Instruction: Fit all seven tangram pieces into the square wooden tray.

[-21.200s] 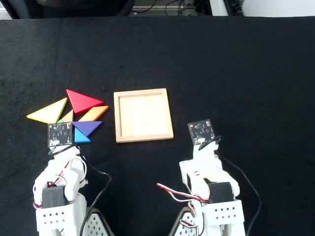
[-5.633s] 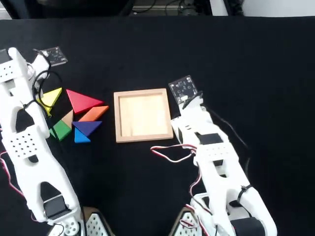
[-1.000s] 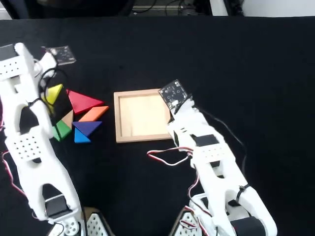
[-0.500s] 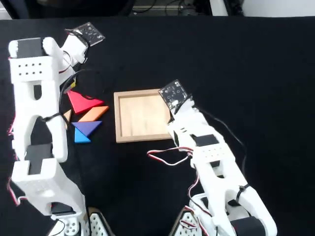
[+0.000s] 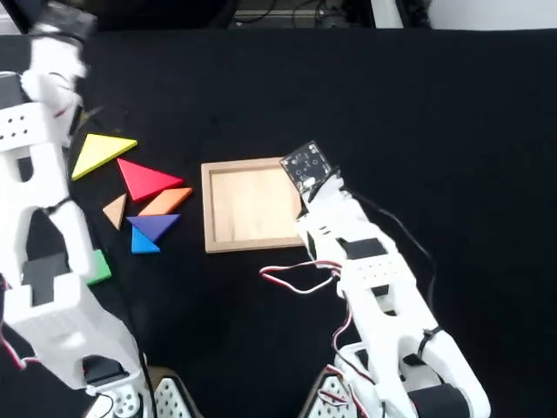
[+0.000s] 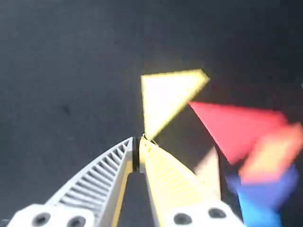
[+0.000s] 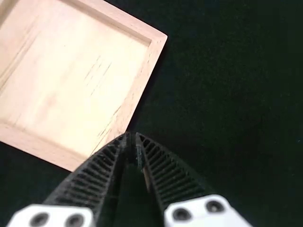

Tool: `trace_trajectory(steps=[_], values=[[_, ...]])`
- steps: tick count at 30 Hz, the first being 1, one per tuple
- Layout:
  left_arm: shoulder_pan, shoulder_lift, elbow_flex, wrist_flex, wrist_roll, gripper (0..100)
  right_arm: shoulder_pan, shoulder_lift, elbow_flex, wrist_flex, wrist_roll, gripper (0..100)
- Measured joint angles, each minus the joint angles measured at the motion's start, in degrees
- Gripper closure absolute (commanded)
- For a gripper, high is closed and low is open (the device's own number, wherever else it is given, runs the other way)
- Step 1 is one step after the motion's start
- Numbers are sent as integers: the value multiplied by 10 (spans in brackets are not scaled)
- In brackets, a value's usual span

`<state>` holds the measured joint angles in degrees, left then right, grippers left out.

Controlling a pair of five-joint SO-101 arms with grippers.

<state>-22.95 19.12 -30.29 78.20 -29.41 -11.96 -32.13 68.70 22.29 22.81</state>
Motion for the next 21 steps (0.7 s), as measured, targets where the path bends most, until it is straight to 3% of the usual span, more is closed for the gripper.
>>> trace_trajectory(steps=[2, 7, 14, 18, 21], values=[[4, 49, 0, -13, 12, 965, 0, 0, 0, 0, 0, 987], [24, 180, -84, 38, 90, 801, 0, 0, 0, 0, 0, 987], [24, 344, -359, 83, 199, 802, 0, 0, 0, 0, 0, 987], [26, 450, -483, 32, 269, 802, 0, 0, 0, 0, 0, 987], [29, 531, -530, -31, 281, 802, 0, 0, 0, 0, 0, 987]])
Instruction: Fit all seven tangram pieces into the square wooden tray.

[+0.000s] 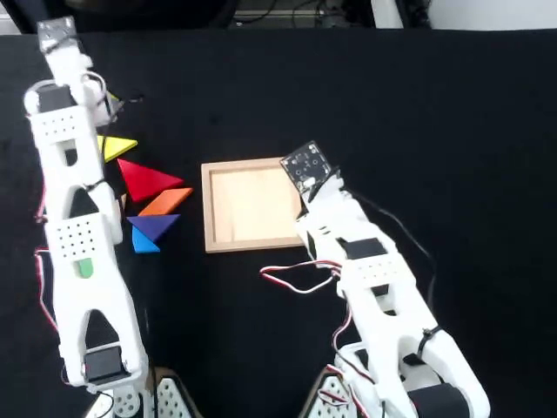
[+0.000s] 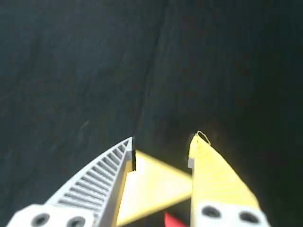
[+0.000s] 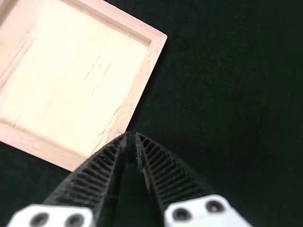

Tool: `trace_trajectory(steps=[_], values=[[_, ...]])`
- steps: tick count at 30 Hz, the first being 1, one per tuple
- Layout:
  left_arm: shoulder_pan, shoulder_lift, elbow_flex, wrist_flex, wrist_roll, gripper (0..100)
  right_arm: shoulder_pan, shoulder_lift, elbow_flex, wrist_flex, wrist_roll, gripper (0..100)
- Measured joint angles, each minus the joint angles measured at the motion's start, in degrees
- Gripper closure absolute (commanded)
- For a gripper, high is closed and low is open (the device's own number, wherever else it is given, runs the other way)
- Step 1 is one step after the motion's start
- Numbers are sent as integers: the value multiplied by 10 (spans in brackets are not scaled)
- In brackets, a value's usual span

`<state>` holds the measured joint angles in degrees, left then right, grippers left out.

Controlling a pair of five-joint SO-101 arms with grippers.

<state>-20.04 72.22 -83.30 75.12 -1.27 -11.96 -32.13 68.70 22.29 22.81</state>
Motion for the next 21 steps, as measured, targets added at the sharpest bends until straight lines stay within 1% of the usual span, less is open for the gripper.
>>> trace_trajectory(steps=[2, 8, 14, 17, 21], values=[[0, 40, -15, -12, -4, 802, 0, 0, 0, 0, 0, 987], [13, 69, -24, 11, -79, 802, 0, 0, 0, 0, 0, 987], [13, 77, -35, 18, -101, 802, 0, 0, 0, 0, 0, 987], [13, 76, -47, 77, -153, 802, 0, 0, 0, 0, 0, 987], [14, 74, -66, 198, -273, 838, 0, 0, 0, 0, 0, 987]])
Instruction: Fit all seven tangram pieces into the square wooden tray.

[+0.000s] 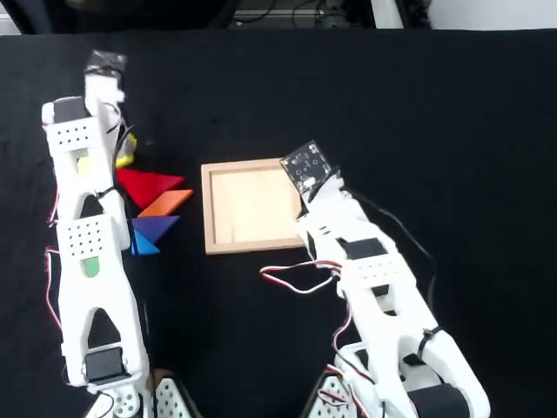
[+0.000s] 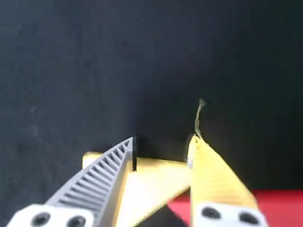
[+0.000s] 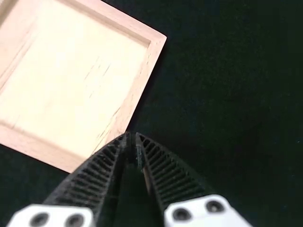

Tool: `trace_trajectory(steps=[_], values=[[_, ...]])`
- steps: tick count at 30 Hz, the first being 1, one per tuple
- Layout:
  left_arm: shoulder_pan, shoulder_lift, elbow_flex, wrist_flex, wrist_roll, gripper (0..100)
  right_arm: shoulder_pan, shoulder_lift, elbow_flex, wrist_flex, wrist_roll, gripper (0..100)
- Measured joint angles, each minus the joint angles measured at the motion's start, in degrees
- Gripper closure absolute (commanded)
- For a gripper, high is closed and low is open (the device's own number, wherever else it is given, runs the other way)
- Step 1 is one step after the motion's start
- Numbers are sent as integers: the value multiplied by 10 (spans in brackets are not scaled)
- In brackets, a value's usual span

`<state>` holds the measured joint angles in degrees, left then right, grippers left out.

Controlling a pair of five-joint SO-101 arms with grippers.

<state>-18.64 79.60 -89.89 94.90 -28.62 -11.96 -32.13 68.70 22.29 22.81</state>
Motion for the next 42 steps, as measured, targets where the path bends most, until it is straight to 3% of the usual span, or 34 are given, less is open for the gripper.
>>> trace_trajectory(steps=[8, 13, 18, 25, 29, 34, 39, 42], values=[[-46, 2, -16, 48, -181, 846, 0, 0, 0, 0, 0, 987], [-76, -27, 52, 49, -315, 839, 0, 0, 0, 0, 0, 987], [-119, -118, 207, 49, -417, 817, 0, 0, 0, 0, 0, 987], [-196, -321, 527, 51, -542, 820, 0, 0, 0, 0, 0, 987], [-212, -449, 646, 51, -542, 826, 0, 0, 0, 0, 0, 987], [-253, -578, 676, 13, -498, 886, 0, 0, 0, 0, 0, 987], [-289, -593, 720, -142, -244, 808, 0, 0, 0, 0, 0, 987], [-291, -570, 758, -192, -89, 814, 0, 0, 0, 0, 0, 987]])
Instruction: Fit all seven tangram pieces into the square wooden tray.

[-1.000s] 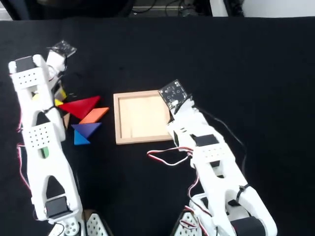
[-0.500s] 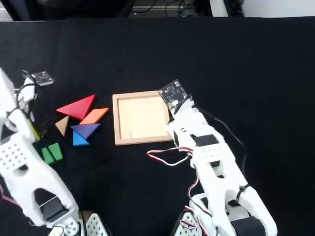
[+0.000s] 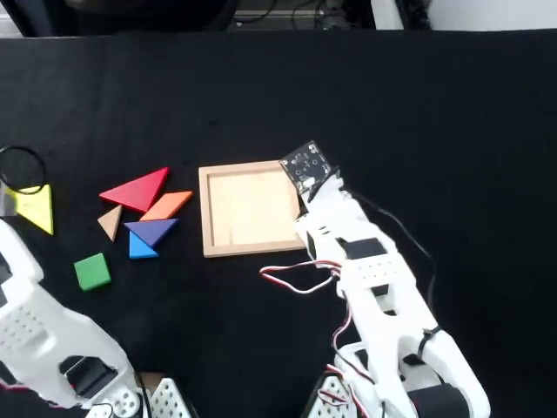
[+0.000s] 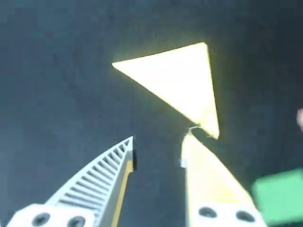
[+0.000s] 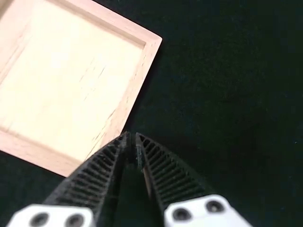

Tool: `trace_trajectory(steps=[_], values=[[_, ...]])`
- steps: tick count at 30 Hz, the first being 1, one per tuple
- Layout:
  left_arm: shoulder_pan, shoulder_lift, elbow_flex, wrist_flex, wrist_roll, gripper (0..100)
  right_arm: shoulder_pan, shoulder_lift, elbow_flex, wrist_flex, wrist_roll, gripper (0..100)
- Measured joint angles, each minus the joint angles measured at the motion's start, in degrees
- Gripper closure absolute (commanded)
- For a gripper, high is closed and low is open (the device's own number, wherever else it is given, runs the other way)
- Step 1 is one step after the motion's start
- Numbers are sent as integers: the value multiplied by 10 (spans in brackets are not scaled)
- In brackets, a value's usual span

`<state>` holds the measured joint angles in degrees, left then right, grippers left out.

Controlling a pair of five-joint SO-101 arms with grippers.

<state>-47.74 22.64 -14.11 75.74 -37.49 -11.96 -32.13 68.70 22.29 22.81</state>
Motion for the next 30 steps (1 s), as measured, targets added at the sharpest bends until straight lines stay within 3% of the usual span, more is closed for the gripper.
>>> trace_trajectory(steps=[5, 10, 16, 20, 23, 30], values=[[-2, 48, -1, -70, 170, 816, 0, 0, 0, 0, 0, 987], [-2, 111, -39, -80, 279, 816, 0, 0, 0, 0, 0, 987], [-3, 191, -118, -84, 475, 814, 0, 0, 0, 0, 0, 987], [1, 226, -163, -84, 495, 759, 0, 0, 0, 0, 0, 987], [14, 240, -164, -39, 495, 700, 0, 0, 0, 0, 0, 987], [29, 247, -178, 47, 495, 698, 0, 0, 0, 0, 0, 987]])
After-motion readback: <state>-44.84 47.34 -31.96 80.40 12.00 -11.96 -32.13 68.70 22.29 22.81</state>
